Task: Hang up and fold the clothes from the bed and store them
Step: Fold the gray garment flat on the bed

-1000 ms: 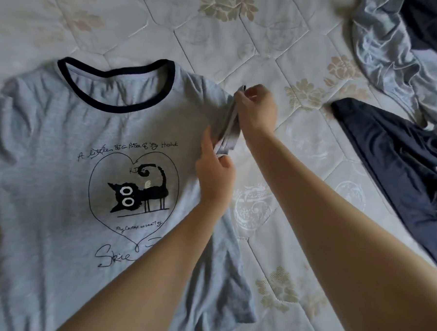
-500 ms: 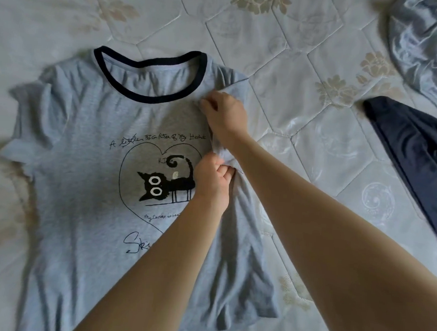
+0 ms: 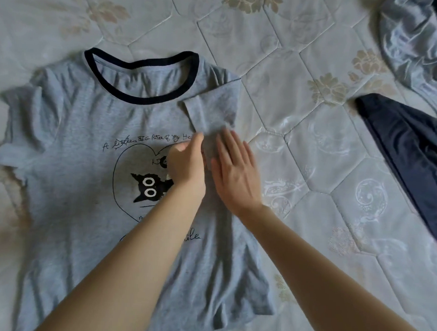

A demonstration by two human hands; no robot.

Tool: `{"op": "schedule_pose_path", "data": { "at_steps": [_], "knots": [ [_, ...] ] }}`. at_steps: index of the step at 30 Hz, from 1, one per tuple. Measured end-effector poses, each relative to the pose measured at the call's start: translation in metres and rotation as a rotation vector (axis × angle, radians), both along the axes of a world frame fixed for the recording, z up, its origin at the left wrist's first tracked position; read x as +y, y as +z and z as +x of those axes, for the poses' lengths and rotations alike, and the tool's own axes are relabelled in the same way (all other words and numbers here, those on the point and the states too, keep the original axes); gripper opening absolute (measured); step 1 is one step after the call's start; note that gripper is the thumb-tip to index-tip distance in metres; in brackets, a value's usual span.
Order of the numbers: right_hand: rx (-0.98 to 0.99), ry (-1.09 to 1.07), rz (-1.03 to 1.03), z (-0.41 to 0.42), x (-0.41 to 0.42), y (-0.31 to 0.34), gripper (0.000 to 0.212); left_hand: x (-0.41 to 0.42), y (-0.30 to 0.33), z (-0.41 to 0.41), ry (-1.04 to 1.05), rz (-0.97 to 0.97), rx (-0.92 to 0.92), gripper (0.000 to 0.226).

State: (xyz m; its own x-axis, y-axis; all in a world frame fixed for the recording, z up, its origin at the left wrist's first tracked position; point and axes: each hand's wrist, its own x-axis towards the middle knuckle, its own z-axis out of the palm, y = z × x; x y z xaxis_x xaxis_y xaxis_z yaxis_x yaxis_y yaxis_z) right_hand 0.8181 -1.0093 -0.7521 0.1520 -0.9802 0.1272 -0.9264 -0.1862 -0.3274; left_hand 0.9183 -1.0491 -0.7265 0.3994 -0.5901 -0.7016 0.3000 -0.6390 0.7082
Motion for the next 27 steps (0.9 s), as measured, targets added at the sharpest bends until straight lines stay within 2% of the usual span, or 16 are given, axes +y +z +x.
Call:
{"op": "schedule_pose_path", "data": {
  "at_steps": [2, 3, 5, 6, 8, 10, 11, 13, 16, 19, 27],
  "knots": [
    [0.067, 0.063, 0.043, -0.001, 0.015, -0.005, 0.055, -0.006, 0.005, -0.003, -0.018, -0.052, -0.094, 0.038],
    [0.093, 0.087, 0.066, -0.002, 0.019, -0.007, 0.058, -0.008, 0.009, -0.006, -0.06, -0.068, -0.212, 0.03],
    [0.108, 0.101, 0.106, -0.003, 0.024, -0.009, 0.065, -0.008, 0.013, -0.011, -0.211, -0.172, -0.591, 0.025],
    [0.104, 0.099, 0.119, -0.003, 0.024, -0.008, 0.065, -0.008, 0.012, -0.013, -0.312, -0.294, -0.75, 0.028],
    [0.094, 0.098, 0.128, -0.002, 0.025, -0.008, 0.06, -0.011, 0.002, -0.015, -0.64, -0.539, -0.931, 0.036],
    [0.088, 0.078, 0.133, -0.002, 0.027, -0.008, 0.058, -0.023, -0.014, -0.014, -1.087, -0.686, -1.038, 0.045],
    [0.087, 0.061, 0.134, -0.002, 0.029, -0.008, 0.059, -0.031, -0.019, -0.012, -1.279, -0.697, -1.099, 0.049],
    [0.094, 0.032, 0.136, -0.001, 0.032, -0.009, 0.06, -0.047, -0.027, -0.008, -1.503, -0.641, -1.195, 0.057],
    [0.1, 0.014, 0.162, 0.001, 0.036, -0.01, 0.061, -0.069, -0.034, -0.005, -1.602, -0.596, -1.318, 0.062],
    [0.112, 0.015, 0.182, 0.002, 0.037, -0.012, 0.062, -0.088, -0.038, -0.013, -1.57, -0.609, -1.402, 0.066],
    [0.134, 0.014, 0.238, 0.003, 0.036, -0.007, 0.063, -0.123, -0.032, -0.036, -1.574, -0.502, -1.387, 0.06]
  ]
}}
